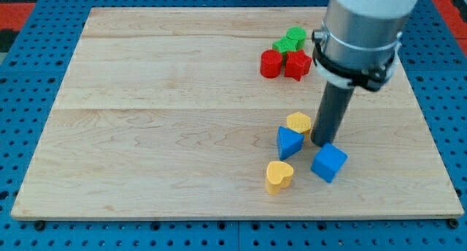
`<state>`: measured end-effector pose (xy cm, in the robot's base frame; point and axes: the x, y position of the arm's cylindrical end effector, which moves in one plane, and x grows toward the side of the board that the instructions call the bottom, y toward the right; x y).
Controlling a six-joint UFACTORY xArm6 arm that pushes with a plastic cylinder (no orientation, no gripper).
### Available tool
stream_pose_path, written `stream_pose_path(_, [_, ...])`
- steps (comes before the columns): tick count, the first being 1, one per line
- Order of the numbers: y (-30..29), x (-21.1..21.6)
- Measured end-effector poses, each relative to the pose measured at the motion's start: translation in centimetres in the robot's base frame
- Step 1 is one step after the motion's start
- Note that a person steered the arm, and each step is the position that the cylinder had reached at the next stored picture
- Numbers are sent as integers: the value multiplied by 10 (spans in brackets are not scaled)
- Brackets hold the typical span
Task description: Place the blue cube right of yellow heart
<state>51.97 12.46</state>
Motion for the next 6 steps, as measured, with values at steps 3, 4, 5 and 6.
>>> stream_pose_path(3, [39,32])
stream_pose_path(4, [58,63])
stream_pose_path(5, [39,61])
stream_pose_path(6, [1,46])
